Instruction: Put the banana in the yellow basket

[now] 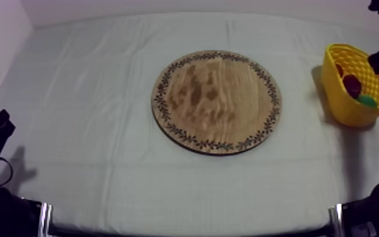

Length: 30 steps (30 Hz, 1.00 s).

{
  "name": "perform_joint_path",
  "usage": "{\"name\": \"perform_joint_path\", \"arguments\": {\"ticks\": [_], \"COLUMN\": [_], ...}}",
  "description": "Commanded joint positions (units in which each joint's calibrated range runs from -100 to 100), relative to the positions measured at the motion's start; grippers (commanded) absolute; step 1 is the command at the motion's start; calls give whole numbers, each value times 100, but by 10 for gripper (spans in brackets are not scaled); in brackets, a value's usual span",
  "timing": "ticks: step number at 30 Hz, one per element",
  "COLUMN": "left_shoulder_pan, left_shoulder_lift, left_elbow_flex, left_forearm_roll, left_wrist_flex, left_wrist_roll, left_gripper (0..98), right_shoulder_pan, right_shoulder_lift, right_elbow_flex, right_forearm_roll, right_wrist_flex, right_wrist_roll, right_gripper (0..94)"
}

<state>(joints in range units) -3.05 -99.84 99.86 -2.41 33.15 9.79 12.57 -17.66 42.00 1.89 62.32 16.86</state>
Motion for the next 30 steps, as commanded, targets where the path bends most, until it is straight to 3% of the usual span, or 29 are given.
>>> {"name": "perform_joint_path", "arguments": {"ticks": [1, 6, 19, 30], "left_shoulder_pan": [-2, -2, -2, -2], "left_shoulder_lift": [2, 2, 2, 2], "left_elbow_flex": [3, 3, 3, 3], "left_forearm_roll": [-1, -1, -1, -1], "left_wrist_flex": [-1, -1, -1, -1], "left_wrist_roll": [1, 1, 1, 1], "left_gripper": [1, 1, 1, 1], "right_shoulder_pan": [-11, -1, 194, 79], "right_shoulder_lift": [-627, -1492, -3802, -5621], "right_elbow_flex": [475, 976, 2339, 4420], "right_forearm_roll": [-8, -187, -1368, -2062], "right_wrist_flex": [-295, -624, -1132, -2112], "right_wrist_roll": [7, 62, 384, 638], "right_gripper": [117, 80, 4, 3]}}
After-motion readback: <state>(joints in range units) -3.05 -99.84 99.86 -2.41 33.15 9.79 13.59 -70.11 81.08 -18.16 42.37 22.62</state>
